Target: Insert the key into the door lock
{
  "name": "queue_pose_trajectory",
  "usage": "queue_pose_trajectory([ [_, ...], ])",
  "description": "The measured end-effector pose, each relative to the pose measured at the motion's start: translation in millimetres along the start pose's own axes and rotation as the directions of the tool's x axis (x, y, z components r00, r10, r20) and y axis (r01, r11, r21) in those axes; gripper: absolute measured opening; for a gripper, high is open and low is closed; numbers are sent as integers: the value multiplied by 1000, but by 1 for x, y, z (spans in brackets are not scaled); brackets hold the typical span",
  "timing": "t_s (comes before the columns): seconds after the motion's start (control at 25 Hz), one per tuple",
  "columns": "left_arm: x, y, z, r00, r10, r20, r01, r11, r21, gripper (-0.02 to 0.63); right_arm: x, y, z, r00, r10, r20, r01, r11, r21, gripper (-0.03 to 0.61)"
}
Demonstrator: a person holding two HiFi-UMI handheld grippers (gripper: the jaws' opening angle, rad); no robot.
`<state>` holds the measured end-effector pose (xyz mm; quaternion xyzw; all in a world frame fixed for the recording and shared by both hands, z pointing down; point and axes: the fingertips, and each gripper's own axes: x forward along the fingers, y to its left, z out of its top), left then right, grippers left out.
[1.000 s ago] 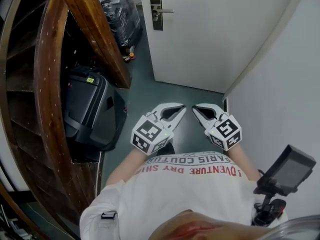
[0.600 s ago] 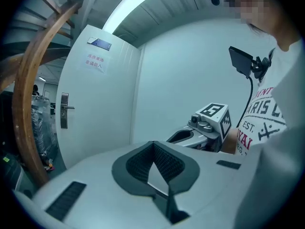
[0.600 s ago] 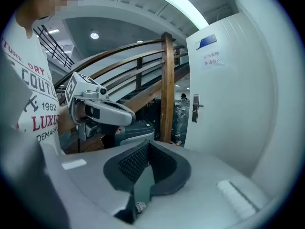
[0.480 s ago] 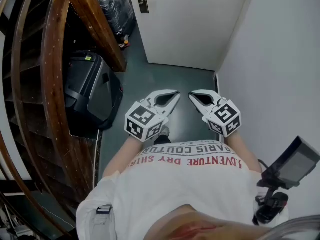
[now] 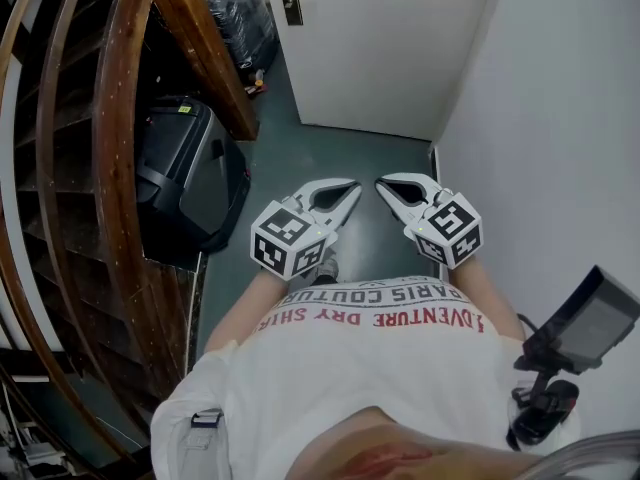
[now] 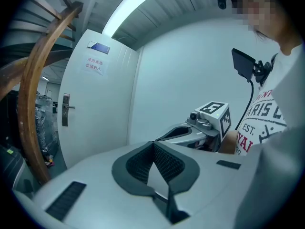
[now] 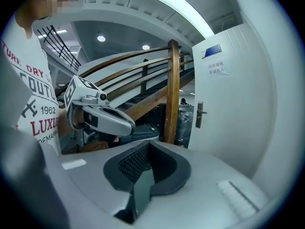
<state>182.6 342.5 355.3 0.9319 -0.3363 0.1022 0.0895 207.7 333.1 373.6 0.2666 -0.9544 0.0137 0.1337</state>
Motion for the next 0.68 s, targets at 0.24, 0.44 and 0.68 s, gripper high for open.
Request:
queue_pose_trajectory([
  [0.24,1,-10,7,1000,7,-6,-7,1000,19,0,-7,6,8,1000,18,15,-18,1000,-9,2],
  [0.44,-6,-17,15,1000,22,11,-23,999,45,1,-14,15,17,999,30,45,-29,999,-27,2],
  [0.68,-17,-34,15,1000,22,10,-23,999,47,0,-28,27,22,998,29,53,-27,999,-38,2],
])
